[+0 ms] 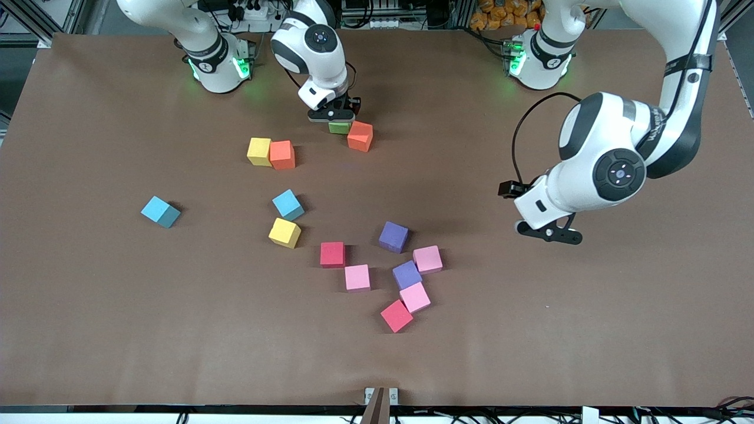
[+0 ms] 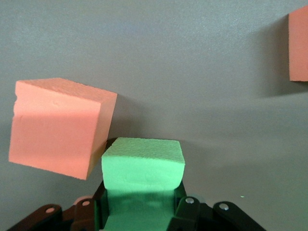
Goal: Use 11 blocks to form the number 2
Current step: 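Carry the green cube beside the orange cube while the left gripper reaches inward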
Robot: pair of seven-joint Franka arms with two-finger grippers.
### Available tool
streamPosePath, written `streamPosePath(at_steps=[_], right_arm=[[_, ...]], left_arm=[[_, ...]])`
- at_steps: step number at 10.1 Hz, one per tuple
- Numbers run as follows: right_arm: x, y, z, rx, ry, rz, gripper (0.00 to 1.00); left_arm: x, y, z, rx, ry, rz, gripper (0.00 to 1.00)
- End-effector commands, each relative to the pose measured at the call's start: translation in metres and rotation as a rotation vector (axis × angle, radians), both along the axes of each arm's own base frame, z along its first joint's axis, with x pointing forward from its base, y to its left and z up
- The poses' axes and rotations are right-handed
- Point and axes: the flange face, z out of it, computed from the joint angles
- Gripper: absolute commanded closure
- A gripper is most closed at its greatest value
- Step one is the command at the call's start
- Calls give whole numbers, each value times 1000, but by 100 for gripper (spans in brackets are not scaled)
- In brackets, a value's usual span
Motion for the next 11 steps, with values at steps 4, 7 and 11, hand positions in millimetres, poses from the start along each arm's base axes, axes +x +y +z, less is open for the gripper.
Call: streamPosePath(at_steps=[4,7,11], right_arm=[[-4,-2,-6,32,-16,-41,100],[-5,-4,-12,21,-5,-39,99],[-5,-4,-15,17,-1,-39,10]], left_arm=[[2,2,13,41,-34,104,0],[-15,-47,15,68,-58,-12,0],[-20,-71,19,-3,-73,-373,0]])
